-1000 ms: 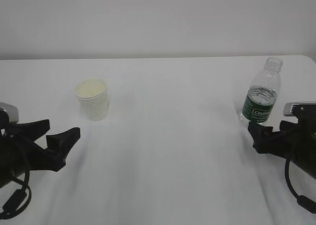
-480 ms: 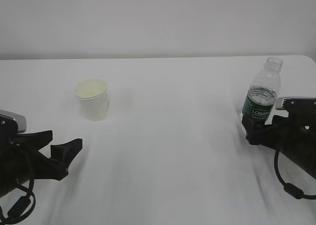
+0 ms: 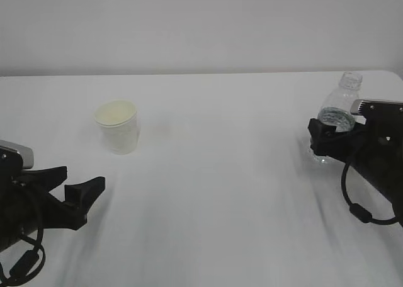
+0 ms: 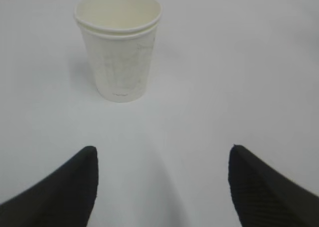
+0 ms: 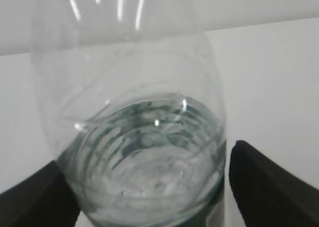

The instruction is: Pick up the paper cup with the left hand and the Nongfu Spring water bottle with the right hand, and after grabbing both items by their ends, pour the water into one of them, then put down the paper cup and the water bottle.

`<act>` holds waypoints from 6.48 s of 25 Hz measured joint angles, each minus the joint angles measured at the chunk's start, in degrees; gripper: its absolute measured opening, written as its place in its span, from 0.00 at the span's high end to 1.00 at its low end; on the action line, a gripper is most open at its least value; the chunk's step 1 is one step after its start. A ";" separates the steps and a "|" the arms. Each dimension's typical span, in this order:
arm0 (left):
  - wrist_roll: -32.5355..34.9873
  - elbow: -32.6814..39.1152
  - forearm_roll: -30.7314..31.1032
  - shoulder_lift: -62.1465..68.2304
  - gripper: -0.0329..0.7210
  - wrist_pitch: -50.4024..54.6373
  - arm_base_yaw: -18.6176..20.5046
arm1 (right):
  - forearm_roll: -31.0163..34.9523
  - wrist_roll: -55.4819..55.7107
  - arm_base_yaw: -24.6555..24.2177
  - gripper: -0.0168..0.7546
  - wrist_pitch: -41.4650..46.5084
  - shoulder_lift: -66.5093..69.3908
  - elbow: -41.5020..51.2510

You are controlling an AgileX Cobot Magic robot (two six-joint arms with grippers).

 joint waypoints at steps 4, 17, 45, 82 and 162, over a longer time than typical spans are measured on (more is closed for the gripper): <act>0.00 0.00 0.00 0.00 0.17 0.00 0.00 | 0.00 0.00 0.00 0.12 -0.12 0.93 -1.30; 0.00 0.00 -0.11 0.00 0.18 0.00 0.00 | 0.31 0.00 0.00 0.13 -0.12 5.71 -4.53; 0.00 0.00 -0.33 0.00 0.19 0.00 0.00 | 0.00 -0.79 0.00 0.39 -0.12 5.84 -5.99; 0.00 0.00 -0.33 0.00 0.25 0.00 0.00 | -7.37 -5.15 0.00 0.45 1.45 -12.26 10.92; -1.28 -25.88 -4.35 20.95 0.07 -0.12 0.00 | -11.14 -7.70 0.00 0.45 2.05 -29.52 23.77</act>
